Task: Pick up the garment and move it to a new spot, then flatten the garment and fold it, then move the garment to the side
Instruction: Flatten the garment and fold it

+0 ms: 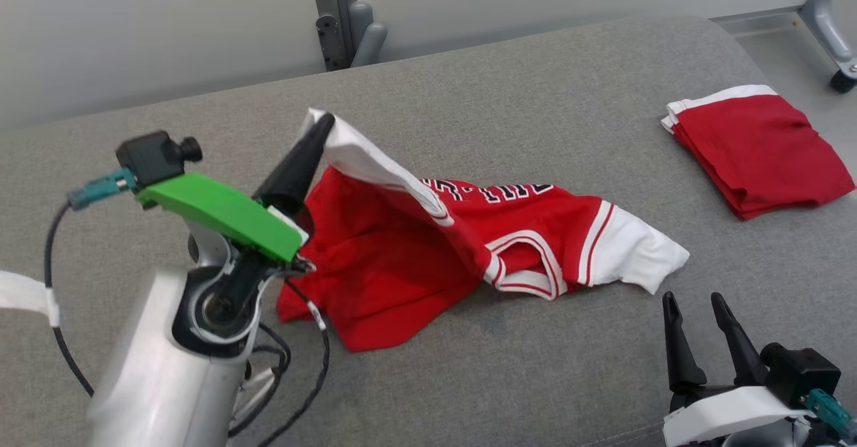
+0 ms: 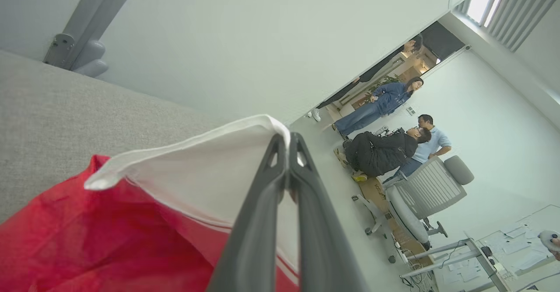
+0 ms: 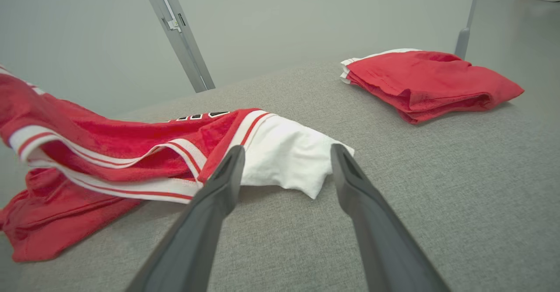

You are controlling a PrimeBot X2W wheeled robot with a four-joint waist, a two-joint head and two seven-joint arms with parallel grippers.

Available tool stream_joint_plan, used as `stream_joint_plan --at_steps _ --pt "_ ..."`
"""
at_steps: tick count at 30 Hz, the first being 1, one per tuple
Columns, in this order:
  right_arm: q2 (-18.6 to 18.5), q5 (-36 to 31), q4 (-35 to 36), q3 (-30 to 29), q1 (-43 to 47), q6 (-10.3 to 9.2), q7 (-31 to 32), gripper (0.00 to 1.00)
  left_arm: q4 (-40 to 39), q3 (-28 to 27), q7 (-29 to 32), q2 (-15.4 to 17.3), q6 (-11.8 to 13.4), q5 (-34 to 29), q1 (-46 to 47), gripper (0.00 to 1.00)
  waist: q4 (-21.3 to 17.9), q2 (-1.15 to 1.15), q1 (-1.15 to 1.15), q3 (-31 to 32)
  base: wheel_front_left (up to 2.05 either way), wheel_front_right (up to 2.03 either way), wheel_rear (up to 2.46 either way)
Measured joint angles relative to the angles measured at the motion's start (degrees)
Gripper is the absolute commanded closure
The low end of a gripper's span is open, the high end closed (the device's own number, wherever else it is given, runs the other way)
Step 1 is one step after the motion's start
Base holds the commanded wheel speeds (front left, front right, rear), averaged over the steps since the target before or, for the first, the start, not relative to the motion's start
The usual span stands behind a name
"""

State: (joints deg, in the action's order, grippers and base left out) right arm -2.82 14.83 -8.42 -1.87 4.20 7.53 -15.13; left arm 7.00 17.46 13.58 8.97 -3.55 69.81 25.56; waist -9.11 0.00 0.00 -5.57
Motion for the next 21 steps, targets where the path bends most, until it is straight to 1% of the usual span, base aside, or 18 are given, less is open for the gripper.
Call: stream_joint_plan --at_steps 3,5,6,10,13,16,18,21 --pt "0.0 0.9 -0.2 0.0 -0.3 0.0 0.0 0.0 0.9 -1.8 -1.1 -0.3 2.5 -1.0 4.6 1.0 -0.8 0.0 0.0 0.0 0.0 0.0 0.0" --pt "0.0 1.3 -0.3 0.1 -0.5 0.0 0.0 0.0 2.3 -2.8 -2.4 -0.2 3.7 -2.1 7.4 1.0 -1.4 0.0 0.0 0.0 0.0 0.0 0.0" --pt "0.0 1.3 -0.3 0.1 -0.5 0.0 0.0 0.0 2.3 -2.8 -2.4 -0.2 3.7 -2.1 7.4 1.0 -1.4 0.0 0.0 0.0 0.0 0.0 0.0" --pt "0.0 1.8 -0.6 0.4 -0.9 0.0 0.0 0.0 4.8 -3.9 -4.1 -0.2 5.1 -3.3 12.3 1.0 -2.8 0.0 0.0 0.0 0.0 0.0 0.0" --pt "0.0 2.3 -0.9 0.6 -1.0 0.0 0.0 0.0 6.9 -3.5 -4.3 0.1 5.8 -5.5 15.9 1.0 -3.7 0.0 0.0 -0.1 0.0 0.0 0.0" --pt "0.0 2.8 -0.9 1.8 -2.7 0.0 0.0 0.0 12.0 -3.9 -4.4 0.2 7.1 -6.1 20.3 1.0 -5.0 0.0 0.0 -1.1 0.0 0.0 0.0" --pt "0.0 3.3 -0.9 2.7 -4.0 0.0 0.0 0.0 14.8 -4.2 -5.2 0.8 7.5 -7.0 23.5 1.0 -5.8 0.0 0.0 -1.9 0.0 0.0 0.0" --pt "0.0 4.0 -0.9 3.7 -5.7 0.0 0.0 0.0 19.0 -4.4 -6.6 2.2 7.5 -9.3 28.7 1.0 -7.2 0.0 0.0 -3.5 0.0 0.0 0.0"
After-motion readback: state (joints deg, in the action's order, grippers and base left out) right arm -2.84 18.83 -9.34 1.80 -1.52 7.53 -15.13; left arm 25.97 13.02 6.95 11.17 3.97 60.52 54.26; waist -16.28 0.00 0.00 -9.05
